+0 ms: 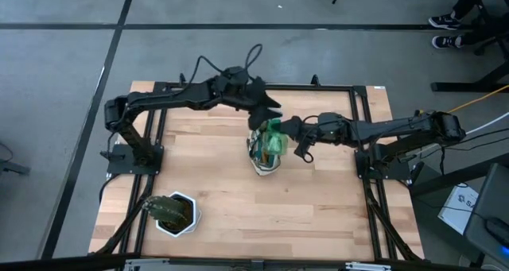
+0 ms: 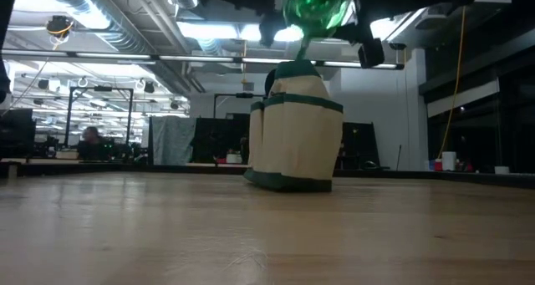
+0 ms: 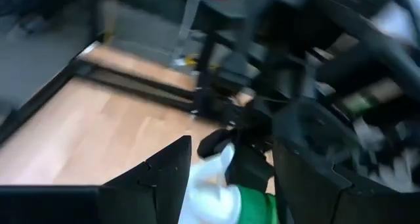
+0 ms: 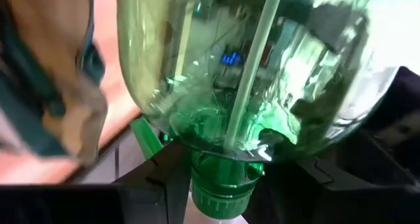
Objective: Pick & Place Garden tools in Gardening bag
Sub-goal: Put the green spray bottle into the white gardening bag
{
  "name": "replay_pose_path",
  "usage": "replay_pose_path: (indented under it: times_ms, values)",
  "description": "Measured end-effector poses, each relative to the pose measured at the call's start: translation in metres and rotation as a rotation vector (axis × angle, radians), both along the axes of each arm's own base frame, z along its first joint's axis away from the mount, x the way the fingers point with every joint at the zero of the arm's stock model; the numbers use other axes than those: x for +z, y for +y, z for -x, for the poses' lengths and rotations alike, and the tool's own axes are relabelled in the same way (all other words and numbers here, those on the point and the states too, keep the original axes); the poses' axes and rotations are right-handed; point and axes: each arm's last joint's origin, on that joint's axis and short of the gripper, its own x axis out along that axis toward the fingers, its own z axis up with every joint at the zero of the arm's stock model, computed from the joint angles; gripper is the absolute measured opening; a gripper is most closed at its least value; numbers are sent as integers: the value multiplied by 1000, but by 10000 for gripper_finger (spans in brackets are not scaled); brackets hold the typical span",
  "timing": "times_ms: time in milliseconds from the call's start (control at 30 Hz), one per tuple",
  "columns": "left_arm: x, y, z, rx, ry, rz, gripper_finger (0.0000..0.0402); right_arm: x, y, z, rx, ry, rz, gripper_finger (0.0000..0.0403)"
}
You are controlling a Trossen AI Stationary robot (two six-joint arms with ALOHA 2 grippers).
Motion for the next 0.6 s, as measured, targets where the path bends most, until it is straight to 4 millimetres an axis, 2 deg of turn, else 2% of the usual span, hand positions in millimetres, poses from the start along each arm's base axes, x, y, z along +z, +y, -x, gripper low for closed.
replay_pose_path:
  times_ms: [100, 267, 467, 600]
  values:
    - [-1, 5, 3, -143, -13, -109, 210, 0, 7, 0, 63, -6, -38, 171]
    - [-7, 23, 17, -401, -36, -122, 210, 4, 22, -1, 164, -50, -55, 171]
    - [-11, 42, 27, -483, -57, -101, 210, 10, 35, 0, 271, -104, -80, 171]
    - [-23, 38, 17, -565, -59, -42, 210, 14, 37, 0, 316, -143, -103, 171]
